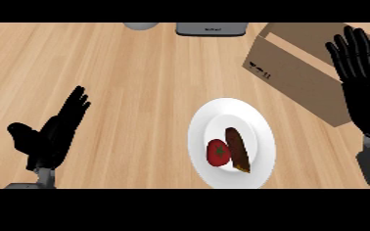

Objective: Pick the sweet potato from the plate and place it in the cardboard box

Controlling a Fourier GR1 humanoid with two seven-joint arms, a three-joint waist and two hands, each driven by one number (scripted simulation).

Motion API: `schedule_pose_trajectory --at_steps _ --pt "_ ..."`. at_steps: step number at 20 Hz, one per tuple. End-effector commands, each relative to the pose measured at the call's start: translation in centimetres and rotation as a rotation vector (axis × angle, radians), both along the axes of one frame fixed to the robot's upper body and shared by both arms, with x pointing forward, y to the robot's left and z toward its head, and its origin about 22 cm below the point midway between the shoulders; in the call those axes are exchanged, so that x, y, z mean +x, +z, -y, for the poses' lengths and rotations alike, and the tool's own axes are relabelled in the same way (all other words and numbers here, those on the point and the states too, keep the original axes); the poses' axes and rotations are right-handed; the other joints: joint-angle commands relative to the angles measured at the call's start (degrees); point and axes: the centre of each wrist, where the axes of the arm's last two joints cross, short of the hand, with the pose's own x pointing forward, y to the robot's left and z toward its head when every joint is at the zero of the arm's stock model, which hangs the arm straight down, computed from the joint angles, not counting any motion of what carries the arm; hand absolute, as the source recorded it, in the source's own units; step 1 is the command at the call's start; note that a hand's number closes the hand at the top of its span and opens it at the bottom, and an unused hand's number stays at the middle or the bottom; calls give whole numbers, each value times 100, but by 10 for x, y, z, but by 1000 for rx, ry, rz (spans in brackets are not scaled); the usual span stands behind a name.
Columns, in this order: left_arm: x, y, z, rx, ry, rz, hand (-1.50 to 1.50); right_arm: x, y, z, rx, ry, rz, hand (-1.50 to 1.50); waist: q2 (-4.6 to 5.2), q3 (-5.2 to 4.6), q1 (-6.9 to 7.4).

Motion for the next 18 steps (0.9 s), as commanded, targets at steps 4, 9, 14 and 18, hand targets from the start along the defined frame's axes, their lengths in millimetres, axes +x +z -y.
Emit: schedule_pose_trajectory --at_steps 4,9,14,18 --pt "23 37 5 208 -166 255 0 -12 55 -3 -175 17 89 -150 64 185 -26" --pt "30 48 15 291 -278 324 0 -30 69 15 -604 -63 -3 -150 68 182 -98" --pt "38 54 10 272 -290 335 0 -48 37 13 -758 62 124 -150 89 193 4" --pt "45 59 17 276 -316 341 0 -46 40 14 -936 112 169 -150 97 194 69"
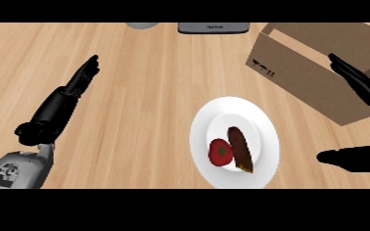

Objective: Pick the sweet potato from the plate and place it in the cardboard box

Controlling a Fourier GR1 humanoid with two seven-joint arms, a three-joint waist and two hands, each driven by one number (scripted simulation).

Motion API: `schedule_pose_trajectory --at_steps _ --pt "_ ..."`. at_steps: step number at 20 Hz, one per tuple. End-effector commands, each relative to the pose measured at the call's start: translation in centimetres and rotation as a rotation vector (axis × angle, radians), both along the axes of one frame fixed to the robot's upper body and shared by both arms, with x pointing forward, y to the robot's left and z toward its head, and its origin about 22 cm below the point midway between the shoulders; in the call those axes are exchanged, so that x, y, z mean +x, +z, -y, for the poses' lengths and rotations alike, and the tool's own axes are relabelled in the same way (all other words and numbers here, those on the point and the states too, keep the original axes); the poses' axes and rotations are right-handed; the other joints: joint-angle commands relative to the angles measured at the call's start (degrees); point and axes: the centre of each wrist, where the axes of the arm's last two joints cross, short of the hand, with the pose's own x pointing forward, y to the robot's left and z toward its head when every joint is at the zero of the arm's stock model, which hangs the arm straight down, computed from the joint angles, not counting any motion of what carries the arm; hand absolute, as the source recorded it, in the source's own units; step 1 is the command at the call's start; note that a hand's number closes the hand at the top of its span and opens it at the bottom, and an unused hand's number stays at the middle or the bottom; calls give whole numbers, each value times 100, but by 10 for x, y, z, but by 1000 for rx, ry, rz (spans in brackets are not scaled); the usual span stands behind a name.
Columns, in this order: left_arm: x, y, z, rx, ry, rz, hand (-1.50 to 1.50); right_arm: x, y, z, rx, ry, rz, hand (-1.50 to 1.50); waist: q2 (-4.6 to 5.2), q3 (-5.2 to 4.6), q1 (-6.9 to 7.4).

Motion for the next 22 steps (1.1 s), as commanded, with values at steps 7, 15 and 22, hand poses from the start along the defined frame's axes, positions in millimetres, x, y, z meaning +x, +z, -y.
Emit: schedule_pose_trajectory --at_steps 7,15,22 --pt "2 4 -1 9 -35 15 0 -17 22 -42 -549 52 -132 -150 3 -16 164" --pt "3 6 18 16 -37 5 0 -59 13 -118 -806 53 -209 -150 -19 -12 159" --pt "9 -13 0 26 -17 25 0 -62 -4 -166 -894 4 -305 -150 5 -4 73"
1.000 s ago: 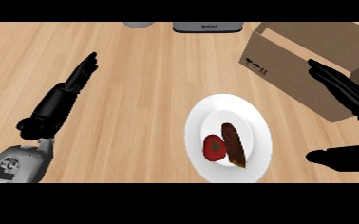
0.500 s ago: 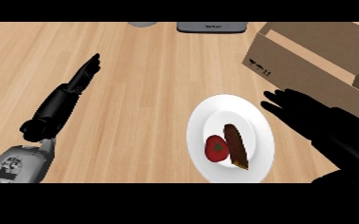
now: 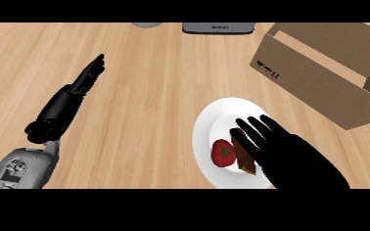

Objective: Pick the sweet potato from the plate and place it in the cardboard box

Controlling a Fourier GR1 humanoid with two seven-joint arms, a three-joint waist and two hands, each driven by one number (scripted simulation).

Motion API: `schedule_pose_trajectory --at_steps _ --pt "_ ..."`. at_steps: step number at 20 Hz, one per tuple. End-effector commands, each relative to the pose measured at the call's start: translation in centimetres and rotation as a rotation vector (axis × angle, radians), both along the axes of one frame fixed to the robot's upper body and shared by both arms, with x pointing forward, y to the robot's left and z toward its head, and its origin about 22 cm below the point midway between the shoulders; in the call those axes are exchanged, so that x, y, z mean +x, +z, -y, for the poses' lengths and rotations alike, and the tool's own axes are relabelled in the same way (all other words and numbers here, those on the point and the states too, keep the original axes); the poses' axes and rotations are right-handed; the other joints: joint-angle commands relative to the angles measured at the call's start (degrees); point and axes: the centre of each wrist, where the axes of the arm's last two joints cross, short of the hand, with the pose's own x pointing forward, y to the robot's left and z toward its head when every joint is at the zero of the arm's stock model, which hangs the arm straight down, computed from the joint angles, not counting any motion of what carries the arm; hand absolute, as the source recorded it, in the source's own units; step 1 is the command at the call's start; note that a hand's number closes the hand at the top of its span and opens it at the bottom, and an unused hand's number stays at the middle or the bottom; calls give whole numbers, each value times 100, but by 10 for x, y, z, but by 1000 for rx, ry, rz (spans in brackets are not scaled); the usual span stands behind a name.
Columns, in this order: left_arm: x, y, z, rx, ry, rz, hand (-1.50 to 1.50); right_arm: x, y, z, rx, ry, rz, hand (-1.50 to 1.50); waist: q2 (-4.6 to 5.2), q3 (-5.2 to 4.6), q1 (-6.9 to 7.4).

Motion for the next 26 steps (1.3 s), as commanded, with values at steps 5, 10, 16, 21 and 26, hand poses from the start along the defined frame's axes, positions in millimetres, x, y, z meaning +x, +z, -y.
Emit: schedule_pose_trajectory --at_steps 5,10,16,21,26 --pt "-5 6 4 4 15 -8 0 -16 -18 -54 -77 -84 -61 -150 -12 11 -52" --pt "-2 -4 10 -7 10 5 0 -10 -29 -74 -128 -98 -64 -150 -7 10 -52" --pt "-7 -5 -4 3 8 6 0 3 -45 -67 -133 -111 8 -150 -1 12 -50" --pt "10 2 -2 5 14 2 0 24 -67 -61 -171 -121 -11 -150 6 13 -63" --pt "0 -13 -7 16 -4 -19 0 9 -74 -56 -202 -142 -2 -150 1 12 -76"
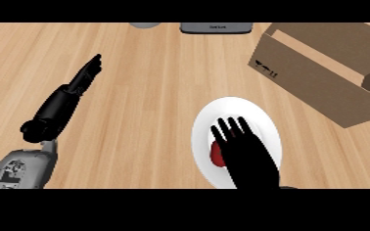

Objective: Pick the sweet potato from the plate and place it in the cardboard box

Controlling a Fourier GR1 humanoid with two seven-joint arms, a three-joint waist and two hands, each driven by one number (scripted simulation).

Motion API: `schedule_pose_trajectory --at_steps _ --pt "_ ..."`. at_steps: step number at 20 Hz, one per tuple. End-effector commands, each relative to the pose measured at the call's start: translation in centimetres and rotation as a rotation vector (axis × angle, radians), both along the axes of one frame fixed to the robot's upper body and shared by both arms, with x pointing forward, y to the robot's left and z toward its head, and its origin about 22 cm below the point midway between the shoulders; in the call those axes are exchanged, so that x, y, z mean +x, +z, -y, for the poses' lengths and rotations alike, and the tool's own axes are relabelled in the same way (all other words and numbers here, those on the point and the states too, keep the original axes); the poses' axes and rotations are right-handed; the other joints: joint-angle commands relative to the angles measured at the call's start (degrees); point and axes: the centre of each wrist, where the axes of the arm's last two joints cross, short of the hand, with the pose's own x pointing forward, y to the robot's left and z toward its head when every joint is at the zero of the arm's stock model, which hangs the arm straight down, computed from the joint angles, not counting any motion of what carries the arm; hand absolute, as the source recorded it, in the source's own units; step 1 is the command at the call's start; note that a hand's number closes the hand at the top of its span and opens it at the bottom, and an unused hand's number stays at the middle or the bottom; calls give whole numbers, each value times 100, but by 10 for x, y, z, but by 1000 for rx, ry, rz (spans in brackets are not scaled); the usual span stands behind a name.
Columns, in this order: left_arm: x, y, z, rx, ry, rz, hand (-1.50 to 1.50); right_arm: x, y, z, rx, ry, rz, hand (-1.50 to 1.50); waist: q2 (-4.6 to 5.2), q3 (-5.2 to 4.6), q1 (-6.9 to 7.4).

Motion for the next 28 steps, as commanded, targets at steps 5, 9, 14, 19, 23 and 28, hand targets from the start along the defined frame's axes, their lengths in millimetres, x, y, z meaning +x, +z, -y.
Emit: schedule_pose_trajectory --at_steps 5,9,14,19,23,28 --pt "-8 -8 11 -17 4 7 0 19 -29 13 -35 -6 -1 -150 1 0 3" --pt "-5 1 5 2 5 12 0 36 -21 31 5 11 -24 -150 1 0 9" --pt "-11 17 7 2 -4 7 0 21 -44 14 -7 -12 -33 -150 -5 1 12" --pt "3 0 13 -9 -4 2 0 18 -60 15 -65 -38 1 -150 1 0 -9" --pt "-1 13 8 -8 11 18 0 33 -87 28 -51 -54 -26 -150 2 1 7" --pt "2 -2 21 2 12 11 0 31 -93 25 -43 -26 -68 -150 3 0 4"
